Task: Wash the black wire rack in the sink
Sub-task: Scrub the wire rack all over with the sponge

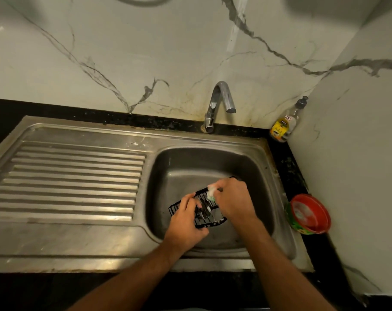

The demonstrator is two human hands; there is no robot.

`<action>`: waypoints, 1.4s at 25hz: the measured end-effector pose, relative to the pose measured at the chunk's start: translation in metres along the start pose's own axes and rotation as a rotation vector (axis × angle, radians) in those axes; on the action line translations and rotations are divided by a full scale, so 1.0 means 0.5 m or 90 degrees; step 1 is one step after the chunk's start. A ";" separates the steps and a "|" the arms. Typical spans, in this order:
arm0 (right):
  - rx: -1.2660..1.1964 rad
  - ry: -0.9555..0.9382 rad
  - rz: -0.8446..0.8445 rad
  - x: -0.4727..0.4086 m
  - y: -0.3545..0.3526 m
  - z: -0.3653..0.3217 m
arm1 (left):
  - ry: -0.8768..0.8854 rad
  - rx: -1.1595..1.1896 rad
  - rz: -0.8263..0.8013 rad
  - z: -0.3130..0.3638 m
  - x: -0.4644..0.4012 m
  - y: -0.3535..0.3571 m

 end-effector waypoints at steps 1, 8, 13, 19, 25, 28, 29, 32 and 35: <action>0.017 -0.002 -0.007 0.003 0.006 0.003 | -0.008 0.000 -0.002 0.001 0.001 0.000; 0.017 -0.036 -0.059 0.025 0.025 0.038 | -0.063 -0.002 0.014 0.001 0.004 -0.002; 0.015 -0.091 -0.043 -0.008 0.012 0.004 | -0.088 -0.009 0.010 0.010 0.007 -0.004; 0.034 -0.192 -0.077 0.004 0.032 0.010 | -0.073 0.067 0.088 -0.007 0.000 -0.019; 0.036 -0.116 -0.031 0.015 0.028 0.009 | -0.043 0.068 0.041 -0.011 -0.008 -0.007; 0.052 -0.146 0.019 0.003 0.028 -0.029 | -0.042 0.066 0.010 -0.006 -0.008 0.001; 0.042 -0.133 0.021 0.003 0.028 -0.024 | -0.042 0.069 0.007 -0.002 -0.008 0.000; 0.020 -0.074 -0.014 0.029 0.033 0.024 | -0.052 0.097 0.025 -0.003 -0.006 -0.009; 0.042 -0.099 -0.024 0.050 0.036 0.026 | -0.053 0.108 0.019 -0.010 -0.004 -0.003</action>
Point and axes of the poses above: each hand's wrist, its own x-axis away from the middle knuckle, its own y-axis out of the palm, z = x × y, the point moved 6 cm from there along -x, towards the middle knuckle, and after that the axes turned 10 degrees about x, right-handed, at the moved point
